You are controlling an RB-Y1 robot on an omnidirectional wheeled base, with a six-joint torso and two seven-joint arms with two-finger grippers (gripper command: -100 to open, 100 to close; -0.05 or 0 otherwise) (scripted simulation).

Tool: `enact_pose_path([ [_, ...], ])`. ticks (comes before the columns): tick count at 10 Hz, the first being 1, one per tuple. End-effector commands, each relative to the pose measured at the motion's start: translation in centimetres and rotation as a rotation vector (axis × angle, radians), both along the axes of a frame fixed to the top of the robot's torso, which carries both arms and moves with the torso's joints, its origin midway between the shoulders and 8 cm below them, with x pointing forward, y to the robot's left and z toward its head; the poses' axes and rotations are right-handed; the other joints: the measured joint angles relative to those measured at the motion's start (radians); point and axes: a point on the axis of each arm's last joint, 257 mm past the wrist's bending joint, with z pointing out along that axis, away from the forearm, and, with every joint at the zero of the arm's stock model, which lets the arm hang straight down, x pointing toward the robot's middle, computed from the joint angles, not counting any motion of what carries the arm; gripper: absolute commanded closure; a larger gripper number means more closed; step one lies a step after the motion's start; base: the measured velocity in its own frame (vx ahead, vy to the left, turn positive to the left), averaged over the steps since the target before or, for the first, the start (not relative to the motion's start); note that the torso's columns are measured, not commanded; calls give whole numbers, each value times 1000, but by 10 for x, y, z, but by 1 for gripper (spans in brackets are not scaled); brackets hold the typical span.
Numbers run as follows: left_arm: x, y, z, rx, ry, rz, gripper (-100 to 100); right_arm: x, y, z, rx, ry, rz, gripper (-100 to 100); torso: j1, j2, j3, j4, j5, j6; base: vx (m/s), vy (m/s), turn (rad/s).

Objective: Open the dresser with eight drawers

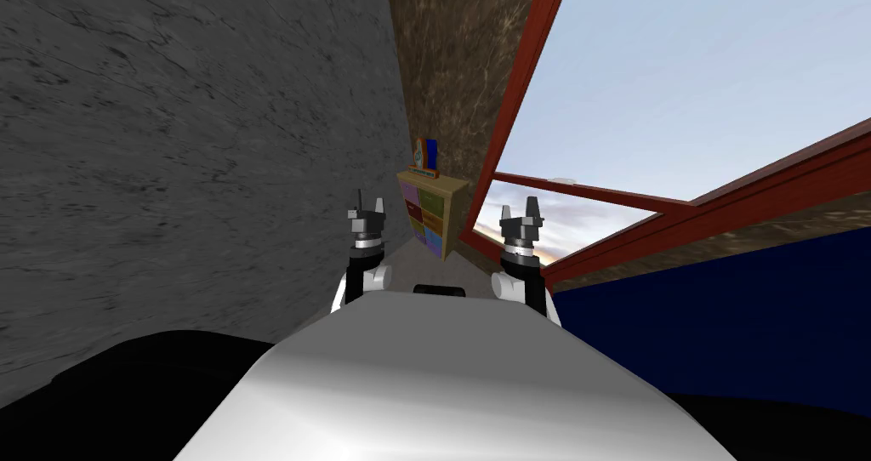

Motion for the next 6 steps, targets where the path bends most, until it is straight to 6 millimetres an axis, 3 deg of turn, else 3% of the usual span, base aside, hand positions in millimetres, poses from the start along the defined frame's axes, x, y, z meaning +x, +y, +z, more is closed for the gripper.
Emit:
enact_pose_path([
  [1,0,0,0,0,0,0,0,0,0,0,0,0,0,0,0,40,-82,41,0,0,0,0,0],
  [6,0,0,0,0,0,0,0,0,0,0,0,0,0,0,0,396,-792,396,0,0,0,0,0],
])
